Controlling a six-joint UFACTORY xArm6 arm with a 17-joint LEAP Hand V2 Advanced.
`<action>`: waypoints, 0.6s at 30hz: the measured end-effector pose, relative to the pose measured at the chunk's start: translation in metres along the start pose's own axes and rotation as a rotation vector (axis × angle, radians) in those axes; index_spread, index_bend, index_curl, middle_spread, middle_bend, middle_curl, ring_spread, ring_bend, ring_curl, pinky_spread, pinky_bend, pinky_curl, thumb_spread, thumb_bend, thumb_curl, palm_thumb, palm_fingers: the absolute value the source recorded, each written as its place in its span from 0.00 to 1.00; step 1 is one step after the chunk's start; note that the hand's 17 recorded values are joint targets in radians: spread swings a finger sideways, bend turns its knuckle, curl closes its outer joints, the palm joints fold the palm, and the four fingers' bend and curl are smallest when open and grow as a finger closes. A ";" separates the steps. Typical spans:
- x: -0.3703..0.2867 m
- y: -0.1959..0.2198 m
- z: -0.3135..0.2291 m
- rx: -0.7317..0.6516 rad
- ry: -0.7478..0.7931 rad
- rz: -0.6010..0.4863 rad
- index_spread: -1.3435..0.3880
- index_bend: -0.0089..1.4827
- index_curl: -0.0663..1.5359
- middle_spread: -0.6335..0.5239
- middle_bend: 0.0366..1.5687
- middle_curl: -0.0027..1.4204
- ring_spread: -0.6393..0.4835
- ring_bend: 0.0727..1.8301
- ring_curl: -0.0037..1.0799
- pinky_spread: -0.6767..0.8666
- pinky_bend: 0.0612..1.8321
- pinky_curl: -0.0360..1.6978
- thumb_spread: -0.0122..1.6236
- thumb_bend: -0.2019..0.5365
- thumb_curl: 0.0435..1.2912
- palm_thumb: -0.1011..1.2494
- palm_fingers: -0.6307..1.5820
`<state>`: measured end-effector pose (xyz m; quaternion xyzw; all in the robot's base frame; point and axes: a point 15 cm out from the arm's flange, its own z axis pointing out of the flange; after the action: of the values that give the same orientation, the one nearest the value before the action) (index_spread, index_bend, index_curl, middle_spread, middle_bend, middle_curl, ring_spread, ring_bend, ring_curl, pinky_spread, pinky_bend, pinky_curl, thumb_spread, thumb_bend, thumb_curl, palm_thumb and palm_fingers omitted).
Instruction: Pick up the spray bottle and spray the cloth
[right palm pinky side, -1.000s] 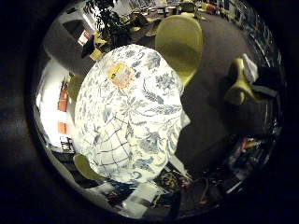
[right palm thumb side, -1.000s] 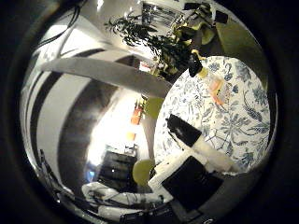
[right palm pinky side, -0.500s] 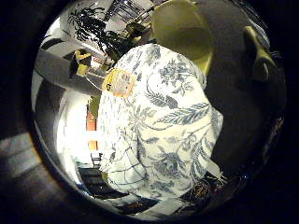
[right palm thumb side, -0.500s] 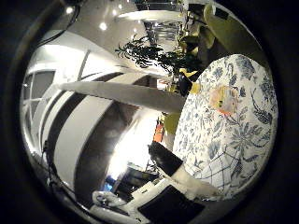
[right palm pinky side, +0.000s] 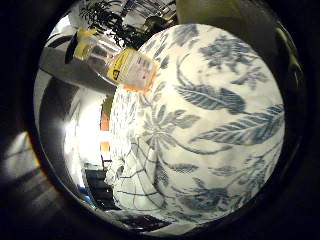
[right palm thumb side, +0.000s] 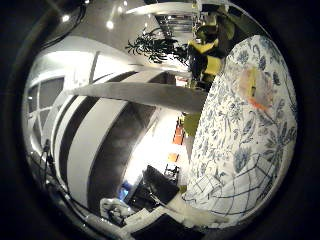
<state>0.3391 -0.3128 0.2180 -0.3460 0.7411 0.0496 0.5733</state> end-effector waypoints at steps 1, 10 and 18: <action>0.004 -0.002 0.000 0.009 0.016 0.003 0.71 0.11 0.21 0.73 0.12 0.24 0.75 0.20 0.23 0.65 0.23 0.18 0.62 0.24 0.20 0.42 0.30; 0.008 -0.032 0.017 0.042 0.010 0.025 0.72 0.11 0.21 0.74 0.13 0.24 0.75 0.20 0.24 0.65 0.21 0.19 0.63 0.24 0.21 0.45 0.31; 0.023 -0.056 0.015 0.058 0.033 0.026 0.72 0.11 0.21 0.74 0.13 0.24 0.75 0.20 0.24 0.65 0.21 0.19 0.64 0.24 0.21 0.47 0.31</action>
<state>0.3810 -0.3588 0.2107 -0.3206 0.7559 0.0300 0.5701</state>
